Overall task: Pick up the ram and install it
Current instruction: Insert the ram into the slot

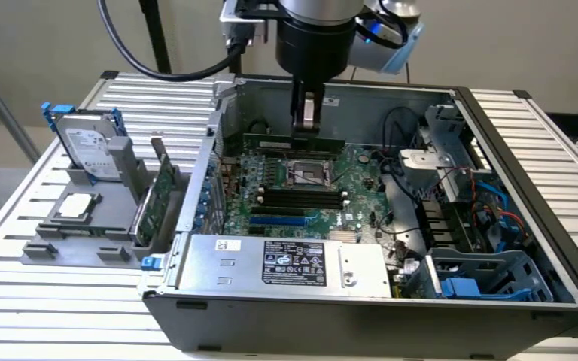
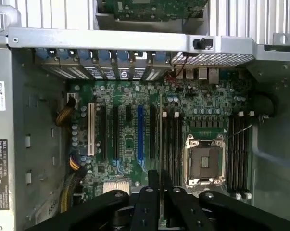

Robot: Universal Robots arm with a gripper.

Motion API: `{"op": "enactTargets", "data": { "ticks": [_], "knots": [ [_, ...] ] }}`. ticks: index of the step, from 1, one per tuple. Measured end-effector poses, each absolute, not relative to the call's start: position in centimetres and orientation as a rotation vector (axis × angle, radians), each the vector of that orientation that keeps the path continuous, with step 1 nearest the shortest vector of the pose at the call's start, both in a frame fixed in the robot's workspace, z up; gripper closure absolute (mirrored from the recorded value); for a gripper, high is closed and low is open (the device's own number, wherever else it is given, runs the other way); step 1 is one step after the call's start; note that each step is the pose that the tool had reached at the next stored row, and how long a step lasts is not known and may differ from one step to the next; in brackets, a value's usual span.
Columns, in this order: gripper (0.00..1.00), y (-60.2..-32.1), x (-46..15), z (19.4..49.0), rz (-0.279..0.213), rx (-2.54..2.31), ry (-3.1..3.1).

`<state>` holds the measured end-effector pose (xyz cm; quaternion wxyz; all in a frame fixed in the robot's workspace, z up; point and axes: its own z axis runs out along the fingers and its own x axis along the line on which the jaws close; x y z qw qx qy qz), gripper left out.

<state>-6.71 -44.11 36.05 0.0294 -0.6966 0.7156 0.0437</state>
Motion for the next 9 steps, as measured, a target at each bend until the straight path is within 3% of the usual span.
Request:
{"op": "enactTargets", "data": {
  "ticks": [9],
  "knots": [
    [1.00,-42.7,-5.1,35.9,0.137,-2.149,2.208]
  ]
}}
